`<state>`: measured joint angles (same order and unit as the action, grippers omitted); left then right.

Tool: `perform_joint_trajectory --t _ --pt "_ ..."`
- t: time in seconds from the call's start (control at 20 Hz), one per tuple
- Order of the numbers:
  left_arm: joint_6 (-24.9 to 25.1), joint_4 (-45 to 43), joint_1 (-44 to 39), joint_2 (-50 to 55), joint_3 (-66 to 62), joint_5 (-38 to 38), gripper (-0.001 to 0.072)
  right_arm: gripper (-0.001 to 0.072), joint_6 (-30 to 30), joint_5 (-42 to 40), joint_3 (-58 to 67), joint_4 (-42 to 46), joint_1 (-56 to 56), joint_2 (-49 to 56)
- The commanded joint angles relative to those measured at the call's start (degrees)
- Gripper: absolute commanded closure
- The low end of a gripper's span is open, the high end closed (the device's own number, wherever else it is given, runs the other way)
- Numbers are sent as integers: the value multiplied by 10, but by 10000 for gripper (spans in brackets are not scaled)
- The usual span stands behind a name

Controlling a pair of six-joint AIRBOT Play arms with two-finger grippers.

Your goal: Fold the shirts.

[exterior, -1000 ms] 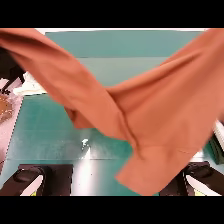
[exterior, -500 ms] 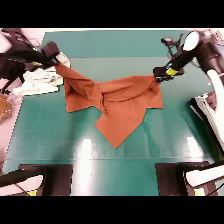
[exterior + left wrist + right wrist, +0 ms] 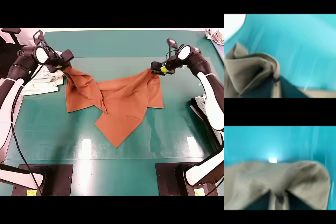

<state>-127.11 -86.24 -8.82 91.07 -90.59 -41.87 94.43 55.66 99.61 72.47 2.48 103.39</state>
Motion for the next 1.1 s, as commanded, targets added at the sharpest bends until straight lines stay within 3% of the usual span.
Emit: perform_joint_trajectory --t 0.0,0.05,0.15,0.3,0.45,0.65,0.85,0.9,1.05 --pt "-23 -10 15 8 0 62 20 260 -35 -62 30 -4 -10 4" --pt "-18 -9 23 7 -3 47 1 189 -50 -56 49 -4 -13 4" --pt "0 -13 41 7 -21 -11 1 113 -65 -27 92 -2 -26 4" --pt "113 -17 64 0 -41 -125 1 106 -78 90 137 3 -55 4" --pt "195 -52 66 -11 -41 -236 1 107 -78 205 109 26 -79 -1" --pt "309 -28 63 -14 -28 -349 1 107 -80 186 -25 21 -101 -44" --pt "360 42 64 -14 53 -358 21 107 -103 120 -137 23 -102 -105" --pt "369 63 64 -14 82 -339 102 107 -106 106 -157 23 -102 -118" --pt "385 94 64 -13 135 -278 117 108 -110 73 -204 27 -105 -151"
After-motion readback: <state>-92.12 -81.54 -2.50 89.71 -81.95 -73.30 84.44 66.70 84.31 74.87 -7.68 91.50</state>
